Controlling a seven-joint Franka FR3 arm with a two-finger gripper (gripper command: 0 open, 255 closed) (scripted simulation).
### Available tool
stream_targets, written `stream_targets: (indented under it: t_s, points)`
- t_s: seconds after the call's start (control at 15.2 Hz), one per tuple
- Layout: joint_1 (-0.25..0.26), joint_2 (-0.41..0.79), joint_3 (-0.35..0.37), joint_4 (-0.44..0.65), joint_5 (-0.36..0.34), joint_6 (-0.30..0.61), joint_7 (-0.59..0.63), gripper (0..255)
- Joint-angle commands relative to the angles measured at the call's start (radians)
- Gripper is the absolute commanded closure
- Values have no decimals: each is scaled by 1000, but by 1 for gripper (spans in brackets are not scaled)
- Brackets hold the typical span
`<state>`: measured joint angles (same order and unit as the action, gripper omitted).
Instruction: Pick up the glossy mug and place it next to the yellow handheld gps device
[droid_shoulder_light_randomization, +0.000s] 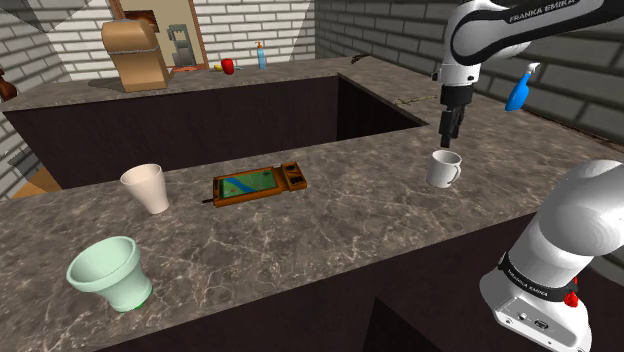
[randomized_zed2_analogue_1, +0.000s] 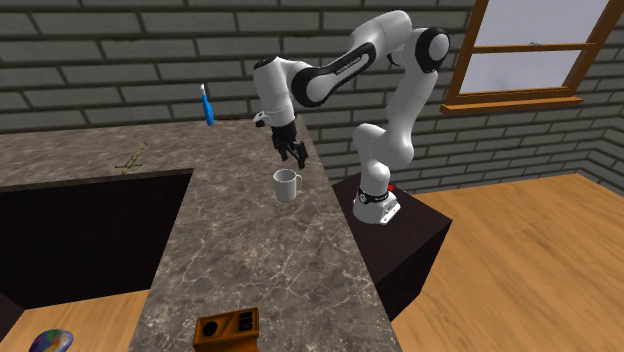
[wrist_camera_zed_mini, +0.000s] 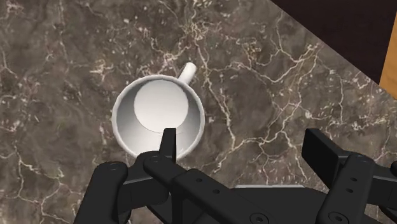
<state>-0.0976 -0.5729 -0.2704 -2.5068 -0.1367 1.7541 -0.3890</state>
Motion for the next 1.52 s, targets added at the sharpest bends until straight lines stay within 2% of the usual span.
stream_targets:
  t_s: [0.0,0.46,0.92,1.45]
  points:
    - [-17,48,-41,-2,-27,55,-42,0]
    - [-48,251,-159,37,-58,233,-165,0]
    - [-51,288,-175,-32,-62,338,-169,0]
    - [-51,291,-176,-38,-62,347,-170,0]
